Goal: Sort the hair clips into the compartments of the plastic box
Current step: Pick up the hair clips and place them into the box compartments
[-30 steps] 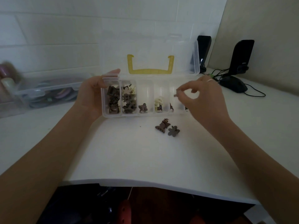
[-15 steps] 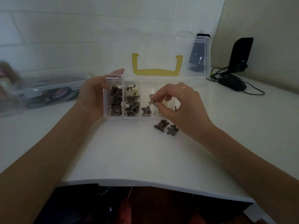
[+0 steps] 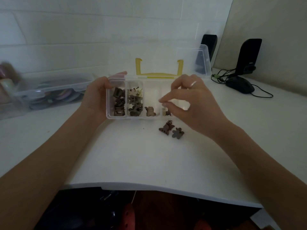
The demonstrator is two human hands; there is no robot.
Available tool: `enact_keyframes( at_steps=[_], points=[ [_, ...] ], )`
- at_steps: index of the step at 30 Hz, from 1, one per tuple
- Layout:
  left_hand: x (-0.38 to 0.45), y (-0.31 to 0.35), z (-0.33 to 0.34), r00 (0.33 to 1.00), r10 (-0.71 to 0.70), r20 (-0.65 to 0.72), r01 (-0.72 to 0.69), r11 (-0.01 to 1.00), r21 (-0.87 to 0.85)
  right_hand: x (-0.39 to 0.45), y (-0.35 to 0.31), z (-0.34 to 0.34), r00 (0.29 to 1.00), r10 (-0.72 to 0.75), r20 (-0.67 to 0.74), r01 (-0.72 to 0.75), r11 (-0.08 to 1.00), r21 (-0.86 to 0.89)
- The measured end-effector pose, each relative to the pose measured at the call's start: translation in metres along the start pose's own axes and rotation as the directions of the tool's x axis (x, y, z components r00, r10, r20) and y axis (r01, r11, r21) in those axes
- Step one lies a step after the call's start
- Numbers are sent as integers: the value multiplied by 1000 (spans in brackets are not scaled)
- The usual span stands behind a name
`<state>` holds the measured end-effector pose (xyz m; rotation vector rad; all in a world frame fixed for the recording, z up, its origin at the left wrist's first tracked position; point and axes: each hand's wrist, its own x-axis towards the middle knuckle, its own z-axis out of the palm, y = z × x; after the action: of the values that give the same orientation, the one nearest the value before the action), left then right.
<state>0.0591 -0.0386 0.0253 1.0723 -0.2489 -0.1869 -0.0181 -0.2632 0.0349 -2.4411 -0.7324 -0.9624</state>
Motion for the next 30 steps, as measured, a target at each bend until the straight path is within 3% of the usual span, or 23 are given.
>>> enact_keyframes(
  at_steps=[3,5,9,12,17,19,21,24,26,30],
  points=[
    [-1,1,-1,999,-4,-39,3,1000,-19,-1,1,-16,952,94,290,-152,971,185],
    [-2,2,0,998,-3,-66,1,1000,-24,-2,3,-18,885,143,443,-220,967,126],
    [-2,3,-3,991,-3,-136,4,1000,5,-4,4,-14,811,242,533,-221,970,-104],
    [-3,2,-5,995,9,-97,-10,1000,-8,-3,2,-14,776,281,565,-218,960,-178],
    [-5,3,2,999,33,-41,-34,999,-22,-5,-1,-11,818,258,515,-168,962,-215],
    [-5,4,2,998,32,-51,-33,999,-12,-5,-2,-11,839,244,486,-206,970,-130],
    [-5,4,0,998,19,-67,-20,1000,-8,-4,0,-15,891,256,374,-285,958,22],
    [-1,5,-5,998,45,-44,-46,999,-29,-2,4,-21,931,322,174,-343,933,107],
    [0,5,-7,996,52,-66,-55,997,-49,-2,7,-22,927,360,108,-369,927,74],
    [1,5,-9,993,78,-91,-82,996,-38,-4,7,-15,919,393,29,-377,898,-227]
  ],
)
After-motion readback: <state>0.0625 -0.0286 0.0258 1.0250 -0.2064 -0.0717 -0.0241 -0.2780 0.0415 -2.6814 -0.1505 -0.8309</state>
